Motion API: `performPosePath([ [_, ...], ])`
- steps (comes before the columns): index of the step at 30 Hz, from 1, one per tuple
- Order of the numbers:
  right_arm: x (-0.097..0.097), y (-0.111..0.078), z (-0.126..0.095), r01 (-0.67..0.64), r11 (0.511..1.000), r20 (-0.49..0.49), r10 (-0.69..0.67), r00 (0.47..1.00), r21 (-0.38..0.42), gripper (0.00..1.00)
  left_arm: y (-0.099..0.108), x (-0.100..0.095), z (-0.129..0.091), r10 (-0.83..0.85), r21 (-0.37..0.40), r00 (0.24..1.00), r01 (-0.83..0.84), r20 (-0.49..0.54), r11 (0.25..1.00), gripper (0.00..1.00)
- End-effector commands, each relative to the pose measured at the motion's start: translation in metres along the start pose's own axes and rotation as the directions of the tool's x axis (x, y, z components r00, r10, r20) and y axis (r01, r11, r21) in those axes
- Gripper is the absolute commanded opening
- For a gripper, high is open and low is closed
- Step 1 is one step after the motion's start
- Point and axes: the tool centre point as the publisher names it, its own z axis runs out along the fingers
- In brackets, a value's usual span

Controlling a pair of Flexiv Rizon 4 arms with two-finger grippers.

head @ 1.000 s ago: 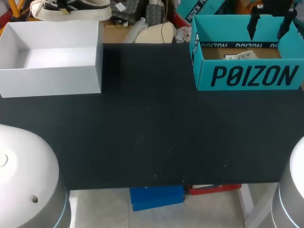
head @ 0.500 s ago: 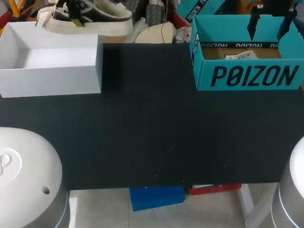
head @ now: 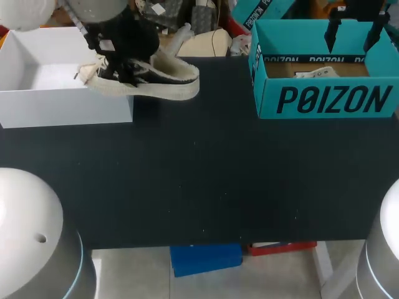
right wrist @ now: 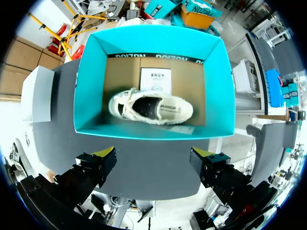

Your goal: Take the shoe out of the shoebox, open the shoe tongue, remove and reinsert the insole, then place the shoe into the shoebox

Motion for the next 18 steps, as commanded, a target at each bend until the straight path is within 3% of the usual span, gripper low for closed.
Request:
performPosePath([
  [1,0.000,0.000,0.000,-0.001,1.000,-0.001,0.001,1.000,0.000,1.00,-0.009,-0.001,0.038,-0.003,0.022,0.969,-0.003,0.247,1.000,0.00],
  [9,0.000,0.000,0.000,-0.001,1.000,-0.001,0.001,1.000,0.000,1.00,-0.030,-0.002,0.086,0.033,0.066,0.985,-0.045,0.170,0.997,0.00],
  [18,0.000,0.000,0.000,-0.001,1.000,-0.001,0.001,1.000,0.000,1.00,-0.039,-0.005,0.140,0.028,0.086,0.995,-0.036,0.091,0.996,0.00],
])
